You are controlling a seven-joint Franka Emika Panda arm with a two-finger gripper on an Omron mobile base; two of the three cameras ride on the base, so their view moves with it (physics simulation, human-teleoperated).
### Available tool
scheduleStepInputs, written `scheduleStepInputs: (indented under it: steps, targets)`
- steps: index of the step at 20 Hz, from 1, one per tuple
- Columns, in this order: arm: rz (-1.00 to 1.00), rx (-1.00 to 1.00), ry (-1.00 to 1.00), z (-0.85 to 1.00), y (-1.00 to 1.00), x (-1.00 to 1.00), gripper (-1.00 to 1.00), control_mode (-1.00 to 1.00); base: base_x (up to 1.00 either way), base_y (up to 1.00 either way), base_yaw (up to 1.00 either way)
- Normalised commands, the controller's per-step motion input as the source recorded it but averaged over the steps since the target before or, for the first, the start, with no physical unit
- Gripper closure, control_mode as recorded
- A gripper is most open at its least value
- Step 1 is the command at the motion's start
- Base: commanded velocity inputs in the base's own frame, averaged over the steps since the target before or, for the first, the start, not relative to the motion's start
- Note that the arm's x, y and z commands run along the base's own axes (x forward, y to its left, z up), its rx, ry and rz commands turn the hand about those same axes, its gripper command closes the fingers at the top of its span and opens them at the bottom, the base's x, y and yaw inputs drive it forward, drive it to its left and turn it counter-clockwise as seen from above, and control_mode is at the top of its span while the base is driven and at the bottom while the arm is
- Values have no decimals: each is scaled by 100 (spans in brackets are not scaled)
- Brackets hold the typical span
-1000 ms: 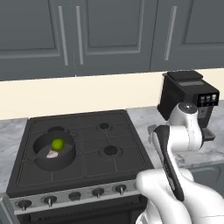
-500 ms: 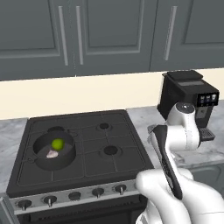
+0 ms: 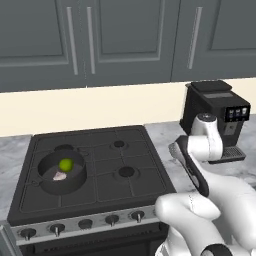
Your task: Put the garlic and lime in the pot. Retrieve the spatula and lightly stir the vegetables in the pot.
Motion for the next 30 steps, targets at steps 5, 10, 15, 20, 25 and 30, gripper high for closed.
scheduleStepInputs:
  steps: [5, 10, 15, 20, 25, 30]
  targets:
    - [1, 2, 10, -34, -55, 16, -100, -100, 0, 0, 0]
    - [5, 4, 17, -10, -8, 0, -100, -100, 0, 0, 0]
    - [1, 0, 2, -23, 0, 6, -100, -100, 0, 0, 0]
    - [4, 0, 0, -36, 0, 3, -100, -100, 0, 0, 0]
    - [3, 0, 0, -44, 0, 1, -100, -100, 0, 0, 0]
    - [3, 0, 0, -32, 0, 10, -100, -100, 0, 0, 0]
